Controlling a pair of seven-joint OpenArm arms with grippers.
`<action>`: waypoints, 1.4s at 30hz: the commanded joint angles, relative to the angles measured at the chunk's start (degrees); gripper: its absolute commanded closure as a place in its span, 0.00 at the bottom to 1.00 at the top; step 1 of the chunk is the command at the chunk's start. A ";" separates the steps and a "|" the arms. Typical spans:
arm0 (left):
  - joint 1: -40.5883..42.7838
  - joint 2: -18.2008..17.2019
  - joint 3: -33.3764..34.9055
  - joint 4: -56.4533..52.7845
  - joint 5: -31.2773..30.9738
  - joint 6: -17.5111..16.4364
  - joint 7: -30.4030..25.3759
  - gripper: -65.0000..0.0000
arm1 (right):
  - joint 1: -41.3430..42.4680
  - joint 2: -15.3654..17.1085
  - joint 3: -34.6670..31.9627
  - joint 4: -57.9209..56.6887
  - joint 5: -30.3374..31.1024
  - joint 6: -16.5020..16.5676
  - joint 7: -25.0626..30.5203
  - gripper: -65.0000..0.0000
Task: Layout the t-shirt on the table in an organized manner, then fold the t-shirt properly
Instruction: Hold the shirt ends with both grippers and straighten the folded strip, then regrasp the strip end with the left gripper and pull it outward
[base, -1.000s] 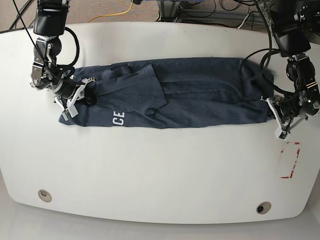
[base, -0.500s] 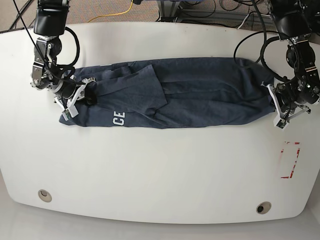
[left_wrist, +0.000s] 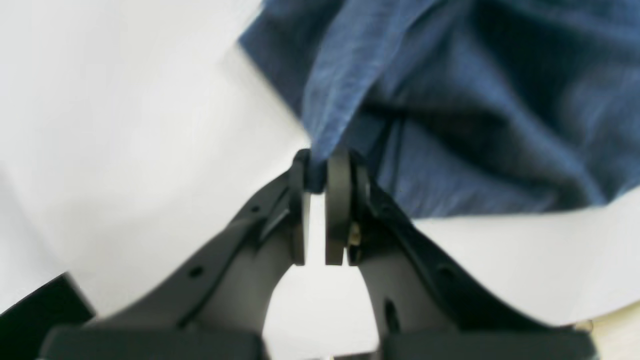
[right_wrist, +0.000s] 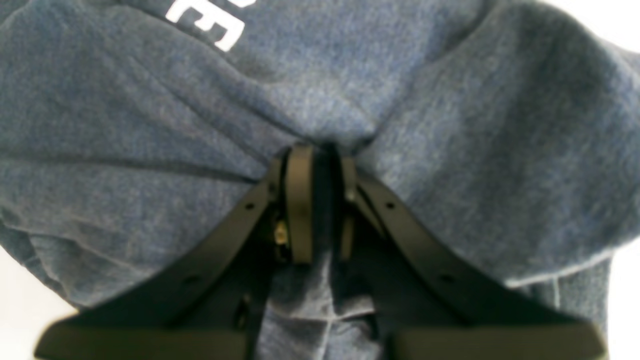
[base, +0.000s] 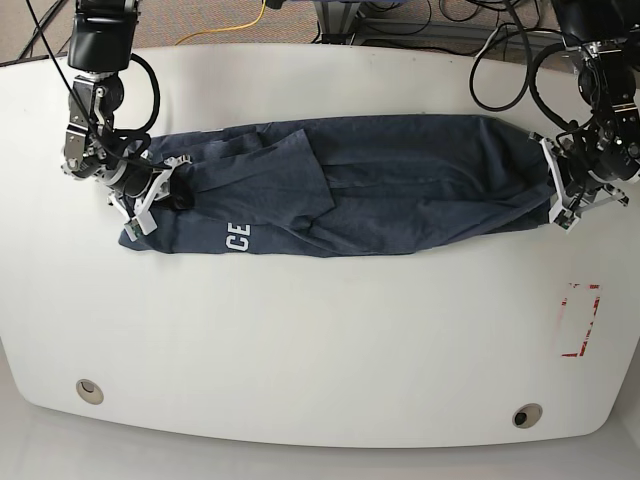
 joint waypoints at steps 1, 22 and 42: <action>0.14 -0.93 -0.84 1.43 0.14 0.07 -0.37 0.95 | -1.15 -0.17 -0.45 -1.07 -5.68 -0.95 -7.74 0.89; 7.43 -6.73 -4.80 1.52 0.14 0.07 -0.54 0.95 | -1.15 -0.17 -0.45 -1.07 -5.68 -0.95 -7.74 0.89; -9.62 3.03 -11.57 -1.30 0.32 0.07 2.80 0.44 | -1.07 -0.26 -0.54 -1.07 -5.68 -0.95 -7.83 0.89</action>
